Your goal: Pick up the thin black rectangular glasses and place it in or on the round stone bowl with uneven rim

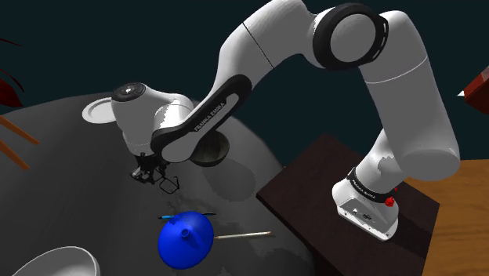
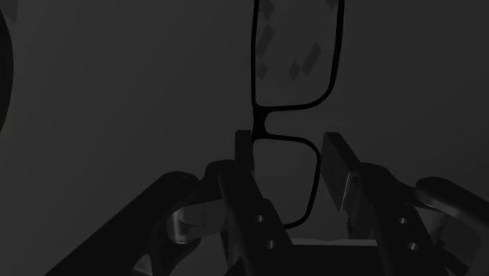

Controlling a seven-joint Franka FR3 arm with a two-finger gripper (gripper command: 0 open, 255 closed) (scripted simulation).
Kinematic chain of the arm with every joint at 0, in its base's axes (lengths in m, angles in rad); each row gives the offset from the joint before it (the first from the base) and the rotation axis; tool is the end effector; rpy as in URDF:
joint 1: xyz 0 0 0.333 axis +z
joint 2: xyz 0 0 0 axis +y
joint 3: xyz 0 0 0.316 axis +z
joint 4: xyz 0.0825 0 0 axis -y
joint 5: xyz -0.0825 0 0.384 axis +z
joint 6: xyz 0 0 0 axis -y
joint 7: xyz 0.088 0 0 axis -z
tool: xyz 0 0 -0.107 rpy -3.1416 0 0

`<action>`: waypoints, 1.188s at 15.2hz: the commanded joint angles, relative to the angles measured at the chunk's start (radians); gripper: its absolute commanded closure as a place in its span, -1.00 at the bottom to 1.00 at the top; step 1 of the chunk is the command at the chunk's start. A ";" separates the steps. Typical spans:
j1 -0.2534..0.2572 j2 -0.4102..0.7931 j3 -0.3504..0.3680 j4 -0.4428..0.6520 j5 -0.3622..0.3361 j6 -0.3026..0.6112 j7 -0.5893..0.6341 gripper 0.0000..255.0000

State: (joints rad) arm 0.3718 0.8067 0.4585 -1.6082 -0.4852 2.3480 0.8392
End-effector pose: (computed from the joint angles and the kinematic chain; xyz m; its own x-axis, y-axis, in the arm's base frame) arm 0.5034 0.4779 0.1914 0.9790 0.1982 0.0471 0.1988 -0.9800 -0.0098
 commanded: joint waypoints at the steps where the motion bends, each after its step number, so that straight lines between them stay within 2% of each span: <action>1: -0.005 -0.019 0.008 -0.003 0.008 -0.017 -0.005 1.00; 18: -0.045 -0.157 0.070 0.006 0.080 -0.158 -0.048 1.00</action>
State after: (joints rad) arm 0.3281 0.6557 0.5257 -1.6046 -0.4085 2.1980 0.7930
